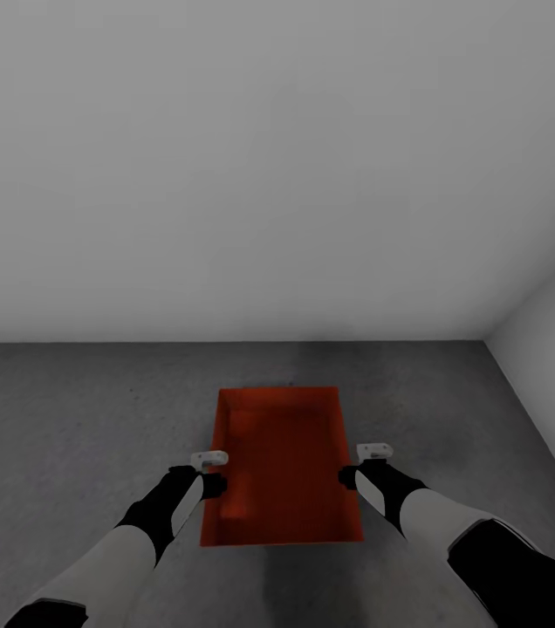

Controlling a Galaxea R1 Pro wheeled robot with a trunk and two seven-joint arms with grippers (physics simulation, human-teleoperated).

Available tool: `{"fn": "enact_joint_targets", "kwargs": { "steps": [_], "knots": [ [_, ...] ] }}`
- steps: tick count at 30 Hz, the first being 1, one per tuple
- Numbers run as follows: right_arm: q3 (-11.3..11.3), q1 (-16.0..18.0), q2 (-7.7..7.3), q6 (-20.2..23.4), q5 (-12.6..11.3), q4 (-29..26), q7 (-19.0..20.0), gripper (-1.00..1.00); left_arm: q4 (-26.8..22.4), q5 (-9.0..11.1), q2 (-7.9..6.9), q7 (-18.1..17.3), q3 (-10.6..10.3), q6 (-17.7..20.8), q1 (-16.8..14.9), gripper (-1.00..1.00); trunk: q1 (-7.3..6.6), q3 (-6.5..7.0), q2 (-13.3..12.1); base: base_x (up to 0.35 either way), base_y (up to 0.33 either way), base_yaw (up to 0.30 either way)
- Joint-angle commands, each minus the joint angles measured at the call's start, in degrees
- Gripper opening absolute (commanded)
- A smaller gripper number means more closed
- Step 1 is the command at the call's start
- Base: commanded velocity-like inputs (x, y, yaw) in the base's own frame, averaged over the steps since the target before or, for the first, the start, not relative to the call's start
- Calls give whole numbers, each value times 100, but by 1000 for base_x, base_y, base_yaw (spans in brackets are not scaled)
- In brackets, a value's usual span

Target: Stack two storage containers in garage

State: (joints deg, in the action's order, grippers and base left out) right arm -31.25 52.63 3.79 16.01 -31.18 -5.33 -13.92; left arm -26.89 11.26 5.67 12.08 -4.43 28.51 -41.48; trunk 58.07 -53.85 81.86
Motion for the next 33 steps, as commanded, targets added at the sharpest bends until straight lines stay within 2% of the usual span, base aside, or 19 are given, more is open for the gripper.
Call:
{"fn": "enact_joint_targets", "kwargs": {
  "steps": [1, 33],
  "knots": [
    [-48, 1, -1, 34, -43, -12, -32, 100, -10, 61, -5, 49, -41, 24, -1, 100, -23, 15, -40, 0, 0, 0],
    [-48, 1, -1, 34, -40, -12, -35, 100, -10, 61, -5, 66, -41, 14, -1, 100, -726, 590, -1323, 0, 0, 0]
  ]
}}
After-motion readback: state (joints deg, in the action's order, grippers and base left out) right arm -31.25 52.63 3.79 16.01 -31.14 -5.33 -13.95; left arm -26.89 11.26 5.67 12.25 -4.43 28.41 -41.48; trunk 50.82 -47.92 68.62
